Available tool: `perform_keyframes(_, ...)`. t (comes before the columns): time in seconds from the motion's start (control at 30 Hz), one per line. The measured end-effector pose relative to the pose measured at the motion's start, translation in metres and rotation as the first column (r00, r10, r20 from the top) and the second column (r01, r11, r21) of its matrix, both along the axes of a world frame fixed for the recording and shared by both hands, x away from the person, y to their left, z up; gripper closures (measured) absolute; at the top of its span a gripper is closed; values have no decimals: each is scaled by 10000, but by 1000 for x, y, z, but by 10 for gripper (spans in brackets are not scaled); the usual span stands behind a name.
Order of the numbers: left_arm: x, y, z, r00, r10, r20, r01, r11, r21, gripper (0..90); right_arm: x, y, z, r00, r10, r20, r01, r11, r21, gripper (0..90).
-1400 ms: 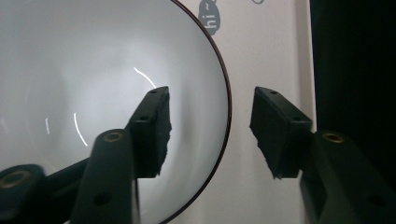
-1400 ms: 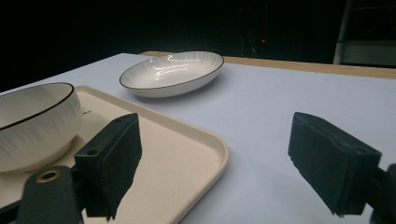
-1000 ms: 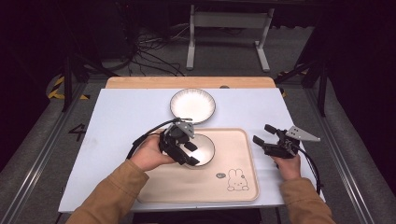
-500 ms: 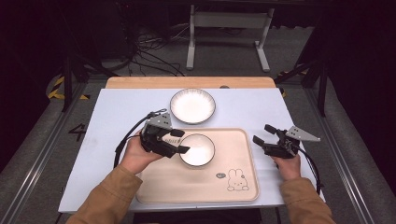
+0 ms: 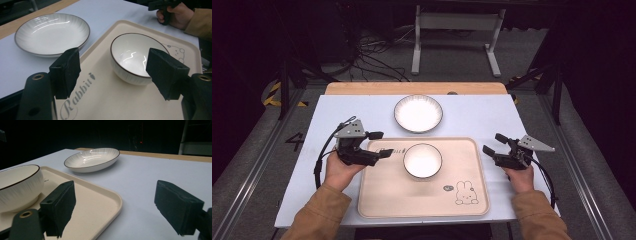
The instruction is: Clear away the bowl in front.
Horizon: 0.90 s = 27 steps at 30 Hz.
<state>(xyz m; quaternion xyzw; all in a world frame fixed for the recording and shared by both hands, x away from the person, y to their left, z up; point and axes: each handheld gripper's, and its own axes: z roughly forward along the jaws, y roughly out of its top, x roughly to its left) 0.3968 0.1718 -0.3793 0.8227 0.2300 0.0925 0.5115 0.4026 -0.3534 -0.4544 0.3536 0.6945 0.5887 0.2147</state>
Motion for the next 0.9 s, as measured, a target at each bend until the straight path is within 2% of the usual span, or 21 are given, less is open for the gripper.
perform_keyframes(0.17, -1, 20, -10, 9990, 447, 49, -447, 9990, -97, 269, 0, 0, 0, 10000, -3, -5, 3, 10000, -2, 178)
perform_keyframes(0.33, -3, 41, -21, 9946, 1035, -41, -1036, 9936, -447, 270, 0, 0, 0, 10000, -12, -32, 12, 10000, 15, 178)
perform_keyframes(0.53, -6, 53, -30, 9892, 1465, 80, -1460, 9883, -441, 270, 0, 0, 0, 10000, -14, -23, 14, 10000, 10, 178)
perform_keyframes(0.63, -7, 59, -35, 9869, 1612, 52, -1606, 9852, -596, 268, 0, 0, 0, 10000, -12, -20, 12, 10000, 5, 178)
perform_keyframes(0.77, -7, 70, -45, 9813, 1918, -180, -1926, 9766, -957, 267, 0, 0, 0, 10000, -9, -19, 9, 10000, -2, 178)
perform_keyframes(0.9, -8, 73, -50, 9775, 2081, -345, -2107, 9712, -1116, 266, 0, 0, 0, 10000, -20, -16, 20, 10000, -1, 178)
